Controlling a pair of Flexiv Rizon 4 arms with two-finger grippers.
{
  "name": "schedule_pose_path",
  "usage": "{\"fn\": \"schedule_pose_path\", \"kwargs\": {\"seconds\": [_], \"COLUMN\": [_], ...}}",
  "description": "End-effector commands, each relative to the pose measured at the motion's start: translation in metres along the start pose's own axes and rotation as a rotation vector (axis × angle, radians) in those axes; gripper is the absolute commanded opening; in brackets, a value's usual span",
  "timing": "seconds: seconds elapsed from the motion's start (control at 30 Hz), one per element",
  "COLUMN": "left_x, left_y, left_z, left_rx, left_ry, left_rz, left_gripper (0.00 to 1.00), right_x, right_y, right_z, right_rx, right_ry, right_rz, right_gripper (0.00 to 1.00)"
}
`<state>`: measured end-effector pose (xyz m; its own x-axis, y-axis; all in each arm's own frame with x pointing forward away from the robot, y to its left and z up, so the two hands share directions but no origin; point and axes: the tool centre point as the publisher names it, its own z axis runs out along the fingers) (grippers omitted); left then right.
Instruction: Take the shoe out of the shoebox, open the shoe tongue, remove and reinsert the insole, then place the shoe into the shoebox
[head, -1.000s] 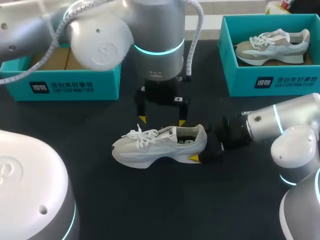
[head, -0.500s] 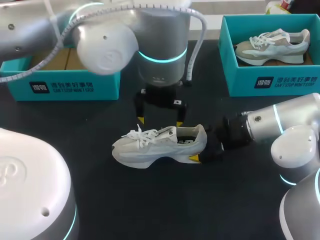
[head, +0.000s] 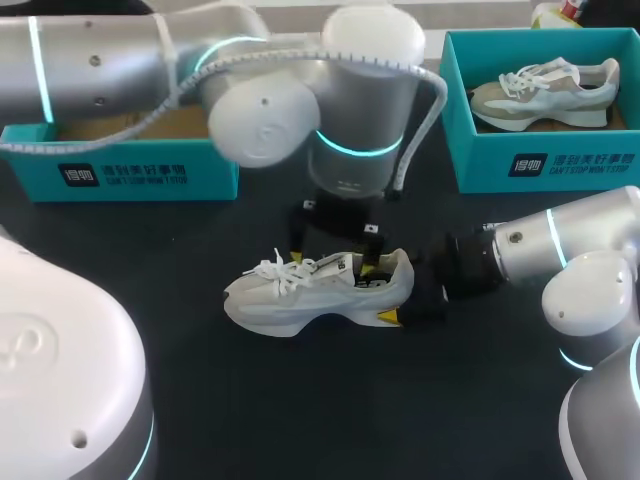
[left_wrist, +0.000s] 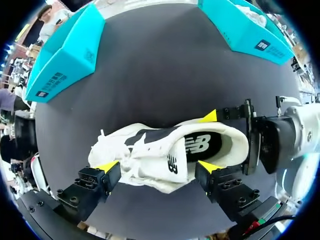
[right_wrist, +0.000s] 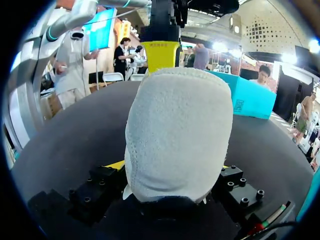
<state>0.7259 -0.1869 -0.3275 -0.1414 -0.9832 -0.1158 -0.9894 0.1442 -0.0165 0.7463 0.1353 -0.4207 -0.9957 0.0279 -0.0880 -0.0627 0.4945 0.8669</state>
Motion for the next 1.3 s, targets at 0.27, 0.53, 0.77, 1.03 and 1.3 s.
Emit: {"fn": "schedule_pose_path", "kwargs": {"seconds": [0.27, 0.53, 0.77, 1.03, 1.3], "left_x": [0.0, -0.021, -0.038, -0.042, -0.049], "left_y": [0.001, 0.008, 0.013, 0.02, 0.022], "left_z": [0.02, 0.014, 0.002, -0.01, -0.025], "left_rx": [-0.019, 0.003, -0.003, -0.075, -0.091], "left_ry": [-0.107, -0.168, -0.176, -0.021, 0.071], "left_rz": [-0.03, -0.116, -0.168, -0.145, -0.115], "left_gripper": [1.0, 1.0, 0.24, 0.0, 0.0], "right_x": [-0.003, -0.003, -0.003, -0.003, -0.003], "right_y": [-0.002, -0.002, -0.002, -0.002, -0.002], "right_z": [0.007, 0.007, 0.007, 0.007, 0.007], "right_rx": [0.006, 0.006, 0.006, 0.006, 0.006], "right_ry": [-0.002, -0.002, -0.002, -0.002, -0.002], "right_rz": [0.0, 0.0, 0.0, 0.0, 0.0], "right_gripper": [0.0, 0.0, 0.0, 0.0, 0.0]}}
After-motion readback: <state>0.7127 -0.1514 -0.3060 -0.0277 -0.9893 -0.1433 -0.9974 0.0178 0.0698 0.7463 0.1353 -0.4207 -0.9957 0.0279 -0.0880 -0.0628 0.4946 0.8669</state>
